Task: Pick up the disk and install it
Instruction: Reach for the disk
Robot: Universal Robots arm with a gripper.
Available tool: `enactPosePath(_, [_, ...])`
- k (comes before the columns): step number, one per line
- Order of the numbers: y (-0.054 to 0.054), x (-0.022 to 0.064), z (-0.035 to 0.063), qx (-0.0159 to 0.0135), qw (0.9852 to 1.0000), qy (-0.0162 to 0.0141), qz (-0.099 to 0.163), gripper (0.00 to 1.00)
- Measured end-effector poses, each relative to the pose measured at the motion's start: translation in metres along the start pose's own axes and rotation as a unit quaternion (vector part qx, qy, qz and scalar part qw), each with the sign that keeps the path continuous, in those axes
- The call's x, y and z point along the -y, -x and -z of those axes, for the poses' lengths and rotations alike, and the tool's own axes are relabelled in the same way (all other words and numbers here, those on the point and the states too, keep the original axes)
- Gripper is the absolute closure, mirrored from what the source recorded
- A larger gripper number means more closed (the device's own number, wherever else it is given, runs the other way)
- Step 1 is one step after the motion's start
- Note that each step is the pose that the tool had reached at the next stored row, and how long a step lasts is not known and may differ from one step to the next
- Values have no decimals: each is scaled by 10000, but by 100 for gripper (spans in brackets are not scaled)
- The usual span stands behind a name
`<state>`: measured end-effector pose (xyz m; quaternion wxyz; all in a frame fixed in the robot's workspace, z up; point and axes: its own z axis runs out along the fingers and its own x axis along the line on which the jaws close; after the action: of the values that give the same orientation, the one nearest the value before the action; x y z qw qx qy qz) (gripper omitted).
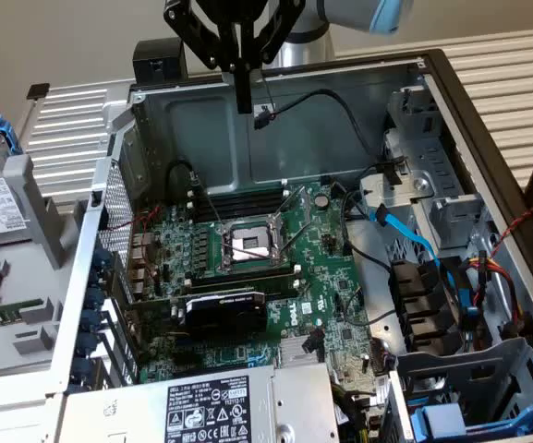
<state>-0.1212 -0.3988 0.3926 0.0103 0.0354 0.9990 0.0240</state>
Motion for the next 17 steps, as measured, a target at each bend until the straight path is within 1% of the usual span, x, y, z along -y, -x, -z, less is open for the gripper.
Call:
enactPosePath(13, [0, 0, 0, 0, 10000, 0, 0, 89])
enactPosePath(15, [-22, 1, 1, 0, 10000, -1, -1, 89])
enactPosePath(17, [-79, 5, 0, 0, 10000, 0, 0, 89])
